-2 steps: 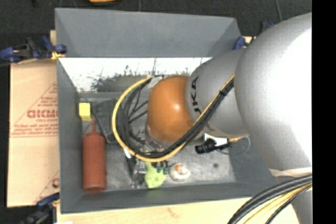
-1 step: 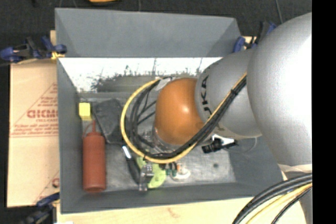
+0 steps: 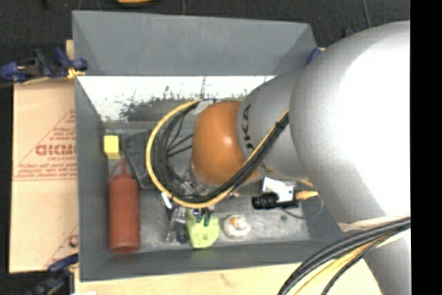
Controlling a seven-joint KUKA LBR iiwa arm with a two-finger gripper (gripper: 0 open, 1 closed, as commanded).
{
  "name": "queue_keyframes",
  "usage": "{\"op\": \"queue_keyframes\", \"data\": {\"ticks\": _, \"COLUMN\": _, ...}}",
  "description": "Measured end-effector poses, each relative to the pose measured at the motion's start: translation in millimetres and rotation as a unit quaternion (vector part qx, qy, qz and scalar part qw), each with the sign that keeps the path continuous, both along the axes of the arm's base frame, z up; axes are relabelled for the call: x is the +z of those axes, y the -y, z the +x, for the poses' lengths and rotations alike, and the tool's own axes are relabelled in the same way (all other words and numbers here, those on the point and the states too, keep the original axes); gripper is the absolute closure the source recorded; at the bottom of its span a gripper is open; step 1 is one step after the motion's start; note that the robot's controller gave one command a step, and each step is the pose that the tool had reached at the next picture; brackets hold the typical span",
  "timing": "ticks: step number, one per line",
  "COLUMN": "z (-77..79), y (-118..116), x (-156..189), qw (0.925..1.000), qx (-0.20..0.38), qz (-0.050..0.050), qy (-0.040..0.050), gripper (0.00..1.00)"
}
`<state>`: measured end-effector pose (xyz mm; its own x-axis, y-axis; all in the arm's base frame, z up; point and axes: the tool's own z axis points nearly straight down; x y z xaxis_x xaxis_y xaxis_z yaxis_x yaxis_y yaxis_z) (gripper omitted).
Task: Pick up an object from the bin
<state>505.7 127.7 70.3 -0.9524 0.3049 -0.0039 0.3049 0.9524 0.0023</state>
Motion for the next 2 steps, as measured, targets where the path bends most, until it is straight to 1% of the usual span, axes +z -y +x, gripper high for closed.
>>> {"op": "queue_keyframes", "data": {"ticks": 1, "z": 2.9, "y": 27.3, "x": 2.1, "qw": 0.9999, "qx": -0.014, "qz": 0.001, "qy": 0.0013, "gripper": 1.00}}
{"op": "queue_keyframes", "data": {"ticks": 2, "z": 2.9, "y": 27.3, "x": 2.1, "qw": 0.9999, "qx": -0.015, "qz": 0.001, "qy": 0.0013, "gripper": 1.00}}
